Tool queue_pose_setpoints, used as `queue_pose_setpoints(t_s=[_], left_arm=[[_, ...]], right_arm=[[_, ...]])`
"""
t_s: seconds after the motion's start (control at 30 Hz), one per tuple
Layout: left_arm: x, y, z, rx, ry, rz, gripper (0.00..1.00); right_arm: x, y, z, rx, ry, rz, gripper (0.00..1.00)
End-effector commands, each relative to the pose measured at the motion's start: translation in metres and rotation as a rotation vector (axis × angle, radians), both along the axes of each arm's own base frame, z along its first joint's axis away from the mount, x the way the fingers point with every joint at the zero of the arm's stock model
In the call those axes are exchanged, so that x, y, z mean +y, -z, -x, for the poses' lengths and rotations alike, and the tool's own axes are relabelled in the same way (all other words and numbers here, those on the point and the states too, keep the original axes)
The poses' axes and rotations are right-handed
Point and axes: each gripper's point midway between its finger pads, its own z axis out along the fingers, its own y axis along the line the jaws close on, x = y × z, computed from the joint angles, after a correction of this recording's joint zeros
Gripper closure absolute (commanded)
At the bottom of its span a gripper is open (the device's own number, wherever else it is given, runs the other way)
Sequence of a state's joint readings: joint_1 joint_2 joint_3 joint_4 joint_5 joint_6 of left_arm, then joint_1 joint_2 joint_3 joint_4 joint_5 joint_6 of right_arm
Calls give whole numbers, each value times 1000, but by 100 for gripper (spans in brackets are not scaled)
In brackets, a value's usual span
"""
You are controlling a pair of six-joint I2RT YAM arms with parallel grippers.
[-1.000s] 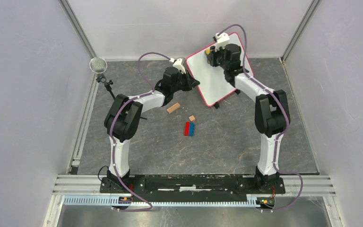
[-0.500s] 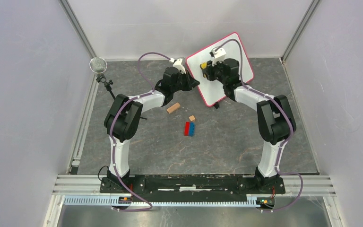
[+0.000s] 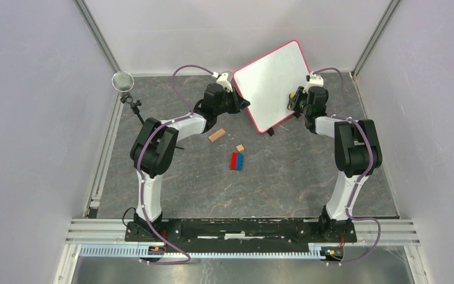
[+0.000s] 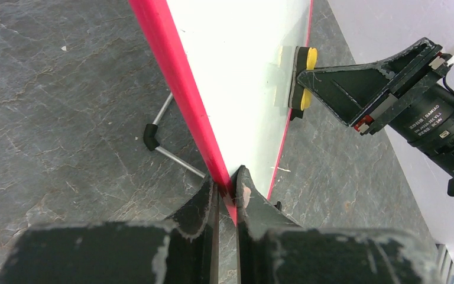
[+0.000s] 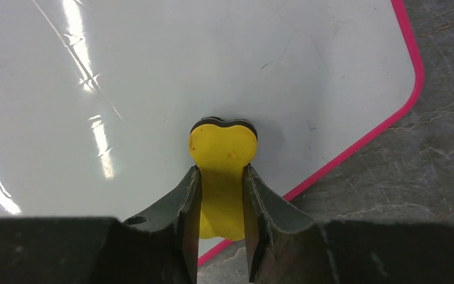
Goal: Erase the whiteboard
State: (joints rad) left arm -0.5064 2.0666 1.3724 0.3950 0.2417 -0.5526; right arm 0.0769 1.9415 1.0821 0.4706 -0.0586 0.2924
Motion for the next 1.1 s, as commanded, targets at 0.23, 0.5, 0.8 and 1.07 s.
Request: queue_pose_setpoints(t_s=[0.23,0.5,0.8,1.07], left_arm=[[21,9,-12,-56,-48,-144,98],[24,7,-11,-59,-53,-148,98],[27,7,-11,-60,-58,-151,98],[31,5,-9,-64,-67,-157,98]], right_arm=[[158,-51,37,-165,-261,-69,99],[178,-51,49,-186,-251,-11,98],[86,20,46,9,-40,-248,98],[65,38,51,72,51,-203,98]])
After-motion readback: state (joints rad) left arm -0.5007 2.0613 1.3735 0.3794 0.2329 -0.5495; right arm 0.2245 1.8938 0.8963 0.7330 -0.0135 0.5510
